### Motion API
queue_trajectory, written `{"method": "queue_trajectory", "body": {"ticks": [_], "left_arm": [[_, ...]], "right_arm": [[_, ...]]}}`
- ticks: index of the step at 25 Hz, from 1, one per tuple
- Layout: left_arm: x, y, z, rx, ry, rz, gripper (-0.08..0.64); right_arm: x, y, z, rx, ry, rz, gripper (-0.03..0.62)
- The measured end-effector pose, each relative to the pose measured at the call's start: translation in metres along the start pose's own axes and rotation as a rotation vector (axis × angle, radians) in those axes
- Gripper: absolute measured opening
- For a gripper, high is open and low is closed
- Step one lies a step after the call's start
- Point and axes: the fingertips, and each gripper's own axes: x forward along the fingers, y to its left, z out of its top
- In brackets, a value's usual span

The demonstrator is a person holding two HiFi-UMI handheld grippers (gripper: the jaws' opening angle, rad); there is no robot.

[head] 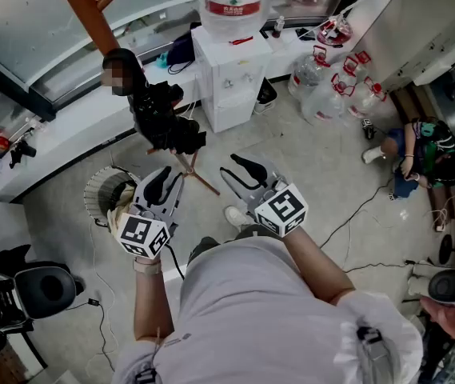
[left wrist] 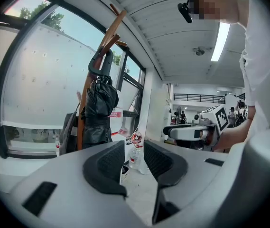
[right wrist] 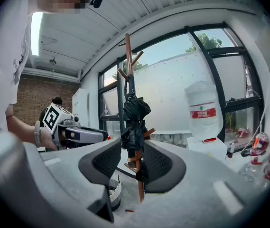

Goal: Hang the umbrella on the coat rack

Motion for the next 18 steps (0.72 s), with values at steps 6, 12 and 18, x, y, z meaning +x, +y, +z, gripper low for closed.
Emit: {"method": "queue_trajectory", "body": {"ticks": [6, 12, 18], "left_arm": [[0.001, -0.008, -0.005, 0.008, 0.011, -0.022, 0.107], [0.002, -0.015, -0.012, 0.003, 0.020, -0.031, 0.107], [0.001, -0.021, -0.016, -0.005, 0.024, -0.035, 0.107]], "right_arm": [[-0.004, -0.004, -0.006, 0.020, -0.016, -0.010, 0.152], [-0.007, -0.006, -0.010, 0.021, -0.025, -0.019, 0.152], [-0.011, -0.010, -0.016, 0.027, -0.016, -0.037, 0.152]]}}
